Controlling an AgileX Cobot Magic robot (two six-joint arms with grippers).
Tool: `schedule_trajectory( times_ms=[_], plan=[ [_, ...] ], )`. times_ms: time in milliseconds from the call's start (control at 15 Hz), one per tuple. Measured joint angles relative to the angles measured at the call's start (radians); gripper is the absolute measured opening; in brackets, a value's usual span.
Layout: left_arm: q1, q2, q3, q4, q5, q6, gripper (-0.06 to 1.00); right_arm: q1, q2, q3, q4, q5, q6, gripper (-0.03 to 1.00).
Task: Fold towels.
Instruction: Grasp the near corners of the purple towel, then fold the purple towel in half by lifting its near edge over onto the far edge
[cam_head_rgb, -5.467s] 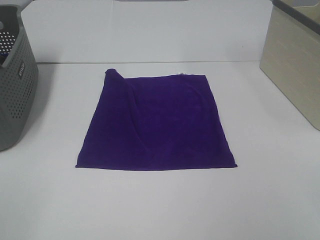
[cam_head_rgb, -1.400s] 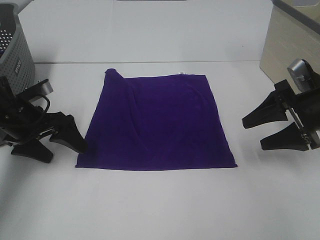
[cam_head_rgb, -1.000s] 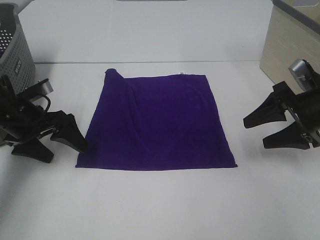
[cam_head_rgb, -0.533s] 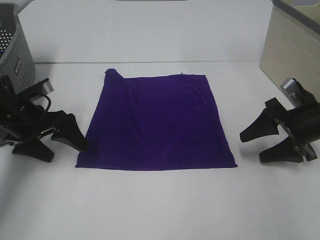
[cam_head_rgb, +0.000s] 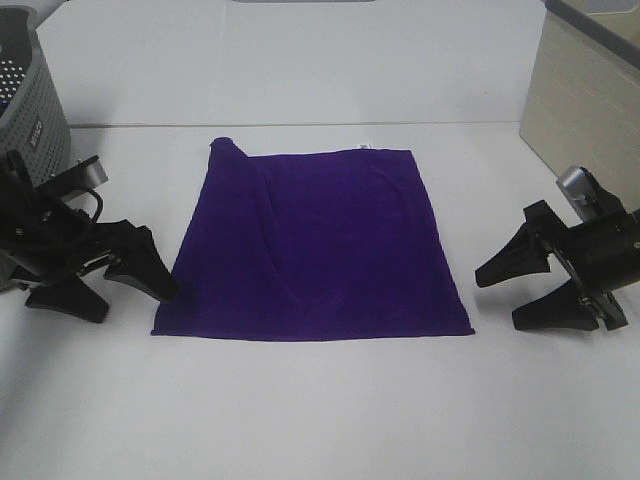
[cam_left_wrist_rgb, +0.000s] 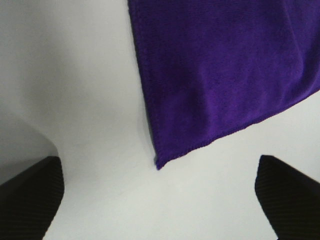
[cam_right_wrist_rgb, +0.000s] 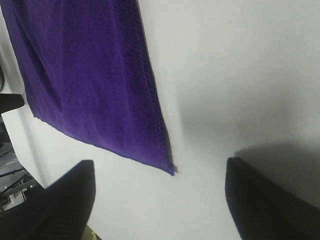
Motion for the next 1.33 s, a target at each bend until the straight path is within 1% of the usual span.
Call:
schedule_trajectory(
  times_ms=[133, 267, 400, 467, 600, 667, 733, 800, 933, 1000, 1067, 1133, 1333],
  plan=[
    [-0.048, 0.018, -0.013, -0.012, -0.001, -0.012, 0.97, 0.033, 0.003, -0.009, -0.001, -0.017, 0.012, 0.73],
    [-0.103, 0.045, -0.05, -0.022, 0.018, -0.043, 0.97, 0.107, 0.03, -0.051, -0.005, -0.023, 0.061, 0.72],
    [-0.144, 0.09, -0.124, -0.022, 0.074, -0.132, 0.93, 0.216, 0.08, -0.135, -0.047, -0.003, 0.167, 0.67],
    [-0.168, 0.116, -0.161, -0.022, 0.105, -0.188, 0.92, 0.279, 0.1, -0.175, -0.088, 0.004, 0.218, 0.65],
    [-0.216, 0.156, -0.237, 0.017, 0.149, -0.303, 0.87, 0.375, 0.12, -0.25, -0.182, 0.016, 0.325, 0.6],
    [-0.238, 0.17, -0.263, 0.044, 0.155, -0.366, 0.81, 0.408, 0.122, -0.278, -0.241, 0.015, 0.379, 0.57],
    [-0.252, 0.18, -0.283, 0.073, 0.156, -0.417, 0.71, 0.424, 0.123, -0.299, -0.291, 0.015, 0.421, 0.53],
    [-0.256, 0.186, -0.29, 0.095, 0.155, -0.446, 0.58, 0.428, 0.125, -0.313, -0.319, 0.016, 0.454, 0.45],
    [-0.256, 0.198, -0.295, 0.125, 0.151, -0.46, 0.27, 0.43, 0.134, -0.329, -0.351, 0.013, 0.48, 0.22],
    [-0.256, 0.204, -0.295, 0.132, 0.149, -0.453, 0.18, 0.43, 0.135, -0.328, -0.355, 0.007, 0.481, 0.16],
    [-0.256, 0.206, -0.295, 0.134, 0.149, -0.436, 0.05, 0.43, 0.136, -0.328, -0.362, 0.004, 0.481, 0.04],
    [-0.256, 0.206, -0.295, 0.136, 0.15, -0.42, 0.01, 0.43, 0.136, -0.328, -0.362, 0.005, 0.481, 0.02],
    [-0.258, 0.197, -0.295, 0.168, 0.164, -0.388, 0.0, 0.43, 0.132, -0.331, -0.364, 0.012, 0.481, 0.02]
  ],
)
